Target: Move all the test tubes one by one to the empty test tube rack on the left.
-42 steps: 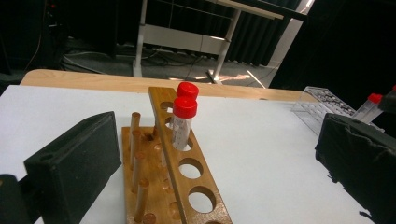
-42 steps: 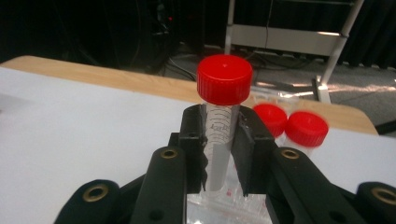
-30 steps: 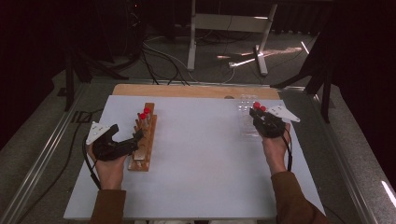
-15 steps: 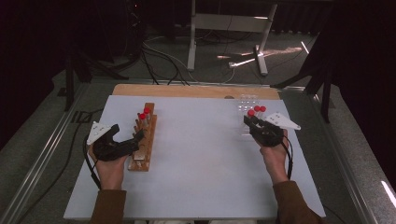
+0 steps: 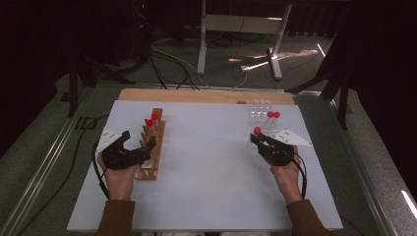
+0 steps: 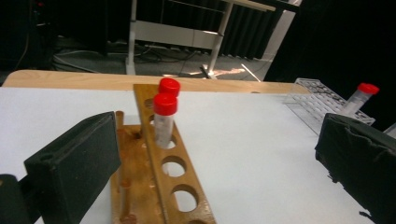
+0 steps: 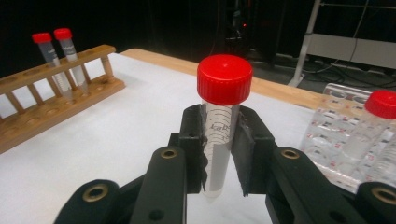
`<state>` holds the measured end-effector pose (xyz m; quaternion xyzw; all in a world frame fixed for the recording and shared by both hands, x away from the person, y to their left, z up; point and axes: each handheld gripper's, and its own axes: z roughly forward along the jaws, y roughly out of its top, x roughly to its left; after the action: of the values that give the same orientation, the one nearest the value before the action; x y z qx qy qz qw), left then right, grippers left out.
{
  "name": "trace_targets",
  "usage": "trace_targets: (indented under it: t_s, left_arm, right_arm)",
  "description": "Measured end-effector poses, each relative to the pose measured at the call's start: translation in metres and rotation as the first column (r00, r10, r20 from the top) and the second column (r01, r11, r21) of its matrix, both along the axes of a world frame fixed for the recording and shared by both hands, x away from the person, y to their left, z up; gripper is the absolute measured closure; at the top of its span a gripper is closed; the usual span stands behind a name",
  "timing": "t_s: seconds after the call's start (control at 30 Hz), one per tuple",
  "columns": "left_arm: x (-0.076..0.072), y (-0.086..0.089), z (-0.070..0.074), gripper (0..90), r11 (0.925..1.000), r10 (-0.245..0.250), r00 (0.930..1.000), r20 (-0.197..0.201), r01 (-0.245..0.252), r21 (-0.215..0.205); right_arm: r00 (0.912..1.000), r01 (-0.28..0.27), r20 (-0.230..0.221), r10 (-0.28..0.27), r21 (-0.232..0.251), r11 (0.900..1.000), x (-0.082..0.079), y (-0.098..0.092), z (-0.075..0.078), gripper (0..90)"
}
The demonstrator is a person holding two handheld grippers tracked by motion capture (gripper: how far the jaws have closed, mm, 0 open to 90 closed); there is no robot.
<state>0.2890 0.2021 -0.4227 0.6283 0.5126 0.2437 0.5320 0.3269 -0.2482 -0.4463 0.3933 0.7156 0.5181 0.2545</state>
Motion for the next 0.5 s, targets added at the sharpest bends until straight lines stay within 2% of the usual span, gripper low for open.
trace_targets:
  t_s: [0.3, 0.5]
  left_arm:
    - [-0.001, -0.017, 0.002, 0.5, 0.9986, -0.053, 0.9986, -0.005, 0.053, 0.002]
    - [0.001, -0.042, 0.004, 0.6, 0.9932, -0.113, 0.9935, -0.013, 0.113, 0.025]
  right_arm:
    - [0.9988, -0.044, -0.024, 0.044, -0.004, 0.999, -0.003, 0.007, -0.001, 73.8]
    - [0.9952, -0.089, -0.04, 0.089, 0.006, 0.996, -0.005, 0.018, -0.001, 73.8]
